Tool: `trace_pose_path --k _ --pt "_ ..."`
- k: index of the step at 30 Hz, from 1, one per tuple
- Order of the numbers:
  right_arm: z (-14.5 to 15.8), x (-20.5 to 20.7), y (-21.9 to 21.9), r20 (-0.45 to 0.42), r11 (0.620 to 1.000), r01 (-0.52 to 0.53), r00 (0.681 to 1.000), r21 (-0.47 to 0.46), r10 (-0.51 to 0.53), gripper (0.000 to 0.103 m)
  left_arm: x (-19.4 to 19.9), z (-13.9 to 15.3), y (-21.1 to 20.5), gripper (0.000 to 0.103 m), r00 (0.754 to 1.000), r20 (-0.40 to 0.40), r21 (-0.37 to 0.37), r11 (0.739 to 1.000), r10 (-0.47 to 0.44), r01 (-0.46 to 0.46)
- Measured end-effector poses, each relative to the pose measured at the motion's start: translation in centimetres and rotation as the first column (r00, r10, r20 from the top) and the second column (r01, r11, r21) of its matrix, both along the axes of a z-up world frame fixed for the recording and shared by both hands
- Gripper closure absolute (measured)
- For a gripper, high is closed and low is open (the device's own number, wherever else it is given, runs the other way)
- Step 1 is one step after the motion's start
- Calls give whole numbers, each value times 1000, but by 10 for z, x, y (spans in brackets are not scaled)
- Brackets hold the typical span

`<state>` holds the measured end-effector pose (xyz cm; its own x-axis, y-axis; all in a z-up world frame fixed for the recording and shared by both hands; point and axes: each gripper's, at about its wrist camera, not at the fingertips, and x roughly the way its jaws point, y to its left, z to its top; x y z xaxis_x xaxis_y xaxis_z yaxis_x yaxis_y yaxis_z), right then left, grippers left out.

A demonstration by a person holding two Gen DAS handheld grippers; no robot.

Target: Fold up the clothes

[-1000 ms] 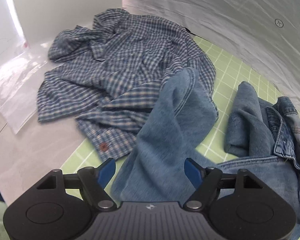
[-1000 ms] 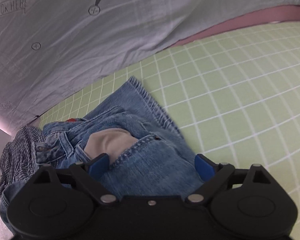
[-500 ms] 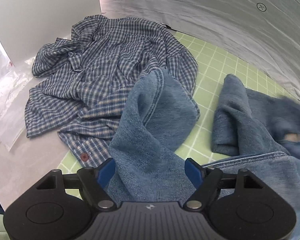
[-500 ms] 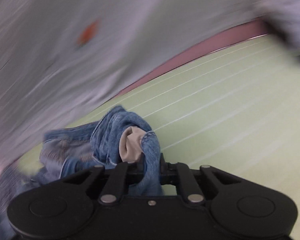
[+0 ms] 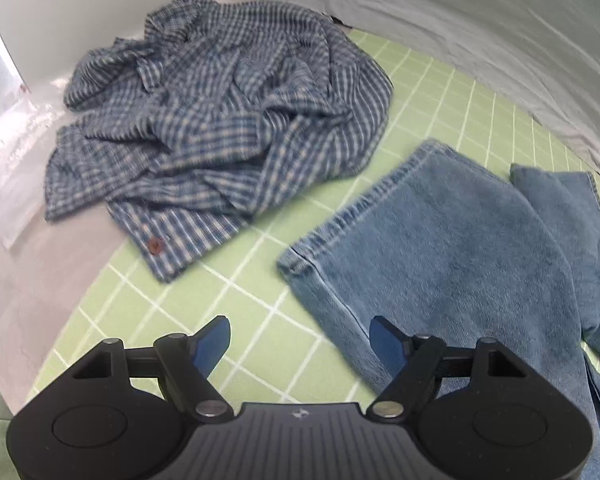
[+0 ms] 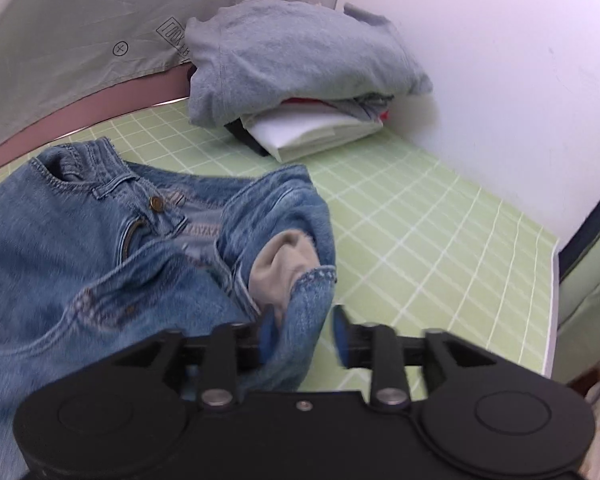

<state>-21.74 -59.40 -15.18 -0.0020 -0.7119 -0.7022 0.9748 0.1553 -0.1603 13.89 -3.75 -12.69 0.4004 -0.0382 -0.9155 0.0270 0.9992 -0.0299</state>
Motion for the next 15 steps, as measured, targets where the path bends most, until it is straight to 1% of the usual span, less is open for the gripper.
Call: trace_pose_path --k 2,3,4,7,9,10,11,12,13,14,15 --pt "-4 5 8 48 1000 8 999 18 -9 47 4 -5 -5 26 1000 1 -5 1000 1 -1" --pt "-5 7 10 70 1000 14 997 25 -15 36 7 -8 -7 26 1000 0 -7 1000 2 -2" --pt "-6 8 12 85 999 16 996 30 -18 29 11 -10 -8 26 1000 -1 -9 1000 3 -3" --pt "-6 16 22 104 999 6 995 37 -10 27 21 -17 -13 26 1000 -4 -14 1000 7 -7" --pt "-7 23 25 102 999 -8 995 40 4 26 27 -21 -16 29 1000 -8 -7 1000 11 -11" --pt "-7 25 27 103 999 -14 995 41 10 26 28 -23 -17 39 1000 -8 3 1000 15 -15" --pt "-6 27 30 107 999 -21 994 41 17 26 28 -25 -18 53 1000 -6 8 1000 17 -17" --pt "-5 28 33 109 999 -27 994 40 23 26 28 -26 -18 58 1000 -9 12 1000 14 -14" --pt "-4 28 35 109 999 -31 994 38 27 26 28 -27 -17 70 1000 -9 5 1000 10 -10" --pt "-3 28 37 107 999 -35 994 33 31 26 27 -28 -17 78 1000 -8 -4 1000 5 -5" --pt "-2 27 40 107 999 -37 994 31 34 26 26 -28 -15 82 1000 -3 -9 1000 6 -6"
